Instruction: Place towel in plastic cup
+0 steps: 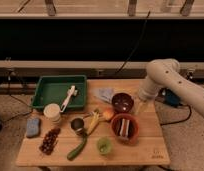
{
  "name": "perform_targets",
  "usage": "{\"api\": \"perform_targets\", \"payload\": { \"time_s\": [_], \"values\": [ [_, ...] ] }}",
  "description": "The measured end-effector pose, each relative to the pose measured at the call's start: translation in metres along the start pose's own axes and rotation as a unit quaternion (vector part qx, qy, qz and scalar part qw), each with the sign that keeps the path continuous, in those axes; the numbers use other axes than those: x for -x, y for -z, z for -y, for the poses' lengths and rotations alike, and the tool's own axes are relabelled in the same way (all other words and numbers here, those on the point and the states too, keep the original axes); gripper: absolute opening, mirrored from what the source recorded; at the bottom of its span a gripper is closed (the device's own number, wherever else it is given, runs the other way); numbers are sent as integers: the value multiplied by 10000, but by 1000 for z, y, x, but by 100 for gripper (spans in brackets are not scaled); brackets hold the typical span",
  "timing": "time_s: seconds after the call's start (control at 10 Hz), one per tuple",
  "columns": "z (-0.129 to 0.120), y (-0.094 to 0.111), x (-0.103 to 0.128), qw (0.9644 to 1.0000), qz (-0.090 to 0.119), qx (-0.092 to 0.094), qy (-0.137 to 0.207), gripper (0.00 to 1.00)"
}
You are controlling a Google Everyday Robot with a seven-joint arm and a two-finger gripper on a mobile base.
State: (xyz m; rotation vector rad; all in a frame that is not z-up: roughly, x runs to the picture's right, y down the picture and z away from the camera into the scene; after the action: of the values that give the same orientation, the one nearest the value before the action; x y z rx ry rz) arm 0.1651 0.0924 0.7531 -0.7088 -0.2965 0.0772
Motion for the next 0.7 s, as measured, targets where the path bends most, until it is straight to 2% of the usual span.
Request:
{"api": "perform_targets", "payload": {
  "time_s": [0.1,0.2,0.3,0.4,0.6,0.7],
  "values": [
    [13,-10,18,9996,284,37,8,65],
    [23,-17,29,9989,470,41,18,65],
    [44,-27,44,9971,767,-4,22,65],
    [60,-33,50,9953,963,-83,12,65],
    [83,-46,62,9918,1249,-277,-21,65],
    [93,-55,76,9904,1338,-354,29,65]
  ]
}}
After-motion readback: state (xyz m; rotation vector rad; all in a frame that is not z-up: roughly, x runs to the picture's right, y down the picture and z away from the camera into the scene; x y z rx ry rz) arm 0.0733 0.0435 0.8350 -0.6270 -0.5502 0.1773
